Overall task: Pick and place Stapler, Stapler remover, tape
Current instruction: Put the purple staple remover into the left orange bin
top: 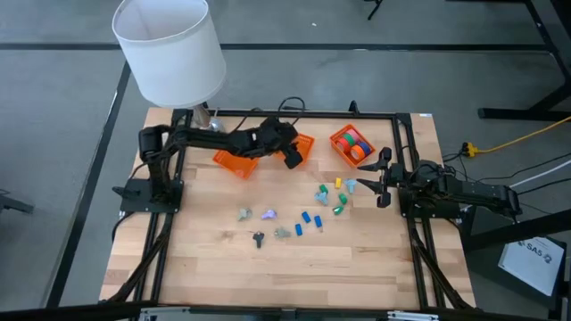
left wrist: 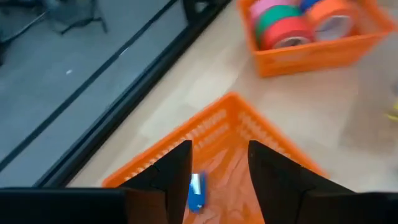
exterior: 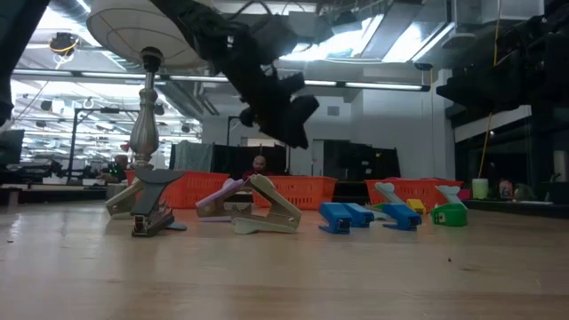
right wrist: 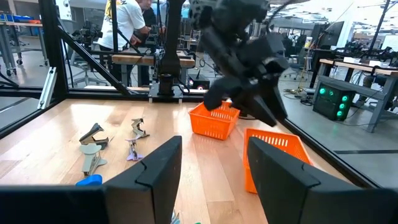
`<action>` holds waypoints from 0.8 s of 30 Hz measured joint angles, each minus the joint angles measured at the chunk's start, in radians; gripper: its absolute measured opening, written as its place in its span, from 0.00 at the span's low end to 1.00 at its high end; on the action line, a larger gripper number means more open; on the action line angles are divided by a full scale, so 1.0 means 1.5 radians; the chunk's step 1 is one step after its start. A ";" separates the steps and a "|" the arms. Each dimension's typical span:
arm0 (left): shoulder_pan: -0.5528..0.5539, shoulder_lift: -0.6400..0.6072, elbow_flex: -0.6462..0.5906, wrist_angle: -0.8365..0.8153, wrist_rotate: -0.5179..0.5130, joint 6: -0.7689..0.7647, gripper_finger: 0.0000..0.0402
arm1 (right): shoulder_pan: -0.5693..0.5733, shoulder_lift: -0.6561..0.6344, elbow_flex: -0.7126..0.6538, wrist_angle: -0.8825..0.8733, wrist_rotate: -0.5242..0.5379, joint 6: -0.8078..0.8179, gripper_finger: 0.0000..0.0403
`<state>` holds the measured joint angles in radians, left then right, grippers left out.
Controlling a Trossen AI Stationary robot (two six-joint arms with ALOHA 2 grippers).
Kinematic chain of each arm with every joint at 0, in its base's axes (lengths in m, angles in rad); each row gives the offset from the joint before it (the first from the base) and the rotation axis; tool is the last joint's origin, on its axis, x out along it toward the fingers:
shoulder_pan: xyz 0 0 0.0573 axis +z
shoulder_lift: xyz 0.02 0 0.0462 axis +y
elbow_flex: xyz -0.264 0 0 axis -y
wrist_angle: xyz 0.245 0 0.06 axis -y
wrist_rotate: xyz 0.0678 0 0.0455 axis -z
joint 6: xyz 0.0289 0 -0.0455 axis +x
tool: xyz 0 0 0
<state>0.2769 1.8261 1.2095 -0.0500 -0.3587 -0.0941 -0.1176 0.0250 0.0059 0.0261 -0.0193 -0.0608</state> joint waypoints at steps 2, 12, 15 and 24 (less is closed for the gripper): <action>-0.016 -0.008 0.000 0.000 0.012 0.015 0.37 | 0.000 0.000 0.000 0.000 0.000 0.000 0.47; -0.111 -0.033 0.000 -0.013 0.135 0.104 0.37 | 0.000 0.000 0.000 0.000 0.000 0.000 0.47; -0.136 -0.033 0.000 -0.044 0.166 0.097 0.37 | 0.000 0.000 0.000 0.000 0.000 0.000 0.47; -0.188 -0.033 0.000 -0.187 0.236 -0.017 0.39 | 0.000 0.000 0.000 0.000 0.000 0.000 0.47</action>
<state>-0.0050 1.7767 1.2093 -0.3298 -0.0049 -0.1190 -0.1177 0.0250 0.0059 0.0262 -0.0190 -0.0608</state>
